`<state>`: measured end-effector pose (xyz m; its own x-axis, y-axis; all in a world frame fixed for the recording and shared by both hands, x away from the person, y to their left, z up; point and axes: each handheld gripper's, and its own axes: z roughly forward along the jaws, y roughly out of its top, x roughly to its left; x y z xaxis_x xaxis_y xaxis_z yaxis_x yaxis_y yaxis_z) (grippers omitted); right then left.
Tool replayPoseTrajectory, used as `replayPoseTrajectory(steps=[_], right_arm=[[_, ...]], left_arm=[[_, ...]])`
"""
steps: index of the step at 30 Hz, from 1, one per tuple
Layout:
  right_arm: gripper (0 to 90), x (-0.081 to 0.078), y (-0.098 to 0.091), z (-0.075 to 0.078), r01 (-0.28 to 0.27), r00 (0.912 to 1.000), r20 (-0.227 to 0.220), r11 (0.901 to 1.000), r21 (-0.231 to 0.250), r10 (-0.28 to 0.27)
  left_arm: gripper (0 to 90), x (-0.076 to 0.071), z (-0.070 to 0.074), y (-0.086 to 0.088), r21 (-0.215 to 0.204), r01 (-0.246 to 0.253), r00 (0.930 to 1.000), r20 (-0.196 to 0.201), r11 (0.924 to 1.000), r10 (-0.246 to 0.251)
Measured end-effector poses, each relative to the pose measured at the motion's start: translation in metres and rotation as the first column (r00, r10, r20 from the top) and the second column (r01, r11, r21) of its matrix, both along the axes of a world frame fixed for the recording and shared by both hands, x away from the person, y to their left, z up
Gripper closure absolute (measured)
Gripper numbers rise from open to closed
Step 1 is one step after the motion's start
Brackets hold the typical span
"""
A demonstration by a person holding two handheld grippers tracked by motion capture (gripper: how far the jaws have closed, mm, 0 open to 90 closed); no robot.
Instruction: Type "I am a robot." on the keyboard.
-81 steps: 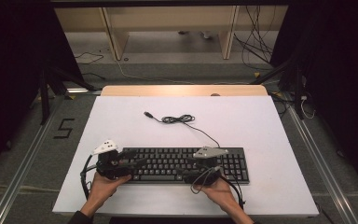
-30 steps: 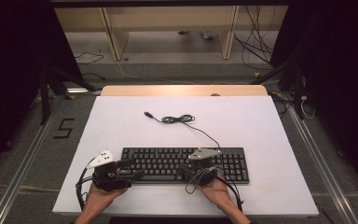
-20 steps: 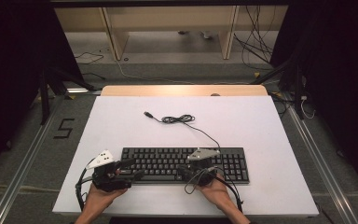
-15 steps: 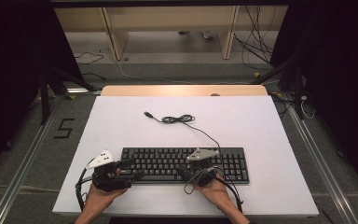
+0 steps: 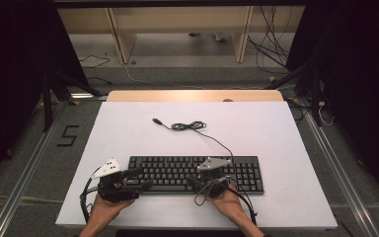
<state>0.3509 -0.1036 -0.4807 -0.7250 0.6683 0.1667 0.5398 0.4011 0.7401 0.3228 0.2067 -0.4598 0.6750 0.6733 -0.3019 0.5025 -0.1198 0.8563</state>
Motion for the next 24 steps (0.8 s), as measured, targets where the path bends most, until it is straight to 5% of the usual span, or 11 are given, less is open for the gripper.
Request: replayPoseTrajectory(steps=[12, 24], right_arm=[[90.0, -0.001, 0.002, -0.002, -0.005, 0.9999, 0.013, 0.9995, -0.032, 0.005], [75.3, -0.002, -0.012, 0.014, 0.016, 0.9995, 0.027, 0.9976, 0.067, -0.018]], left_arm=[[28.4, 0.0, 0.0, 0.0, 0.004, 0.001, 1.0, 0.0, 1.0, -0.001], [28.3, 0.0, 0.0, 0.001, 0.003, -0.001, 1.0, 0.001, 1.0, 0.001]])
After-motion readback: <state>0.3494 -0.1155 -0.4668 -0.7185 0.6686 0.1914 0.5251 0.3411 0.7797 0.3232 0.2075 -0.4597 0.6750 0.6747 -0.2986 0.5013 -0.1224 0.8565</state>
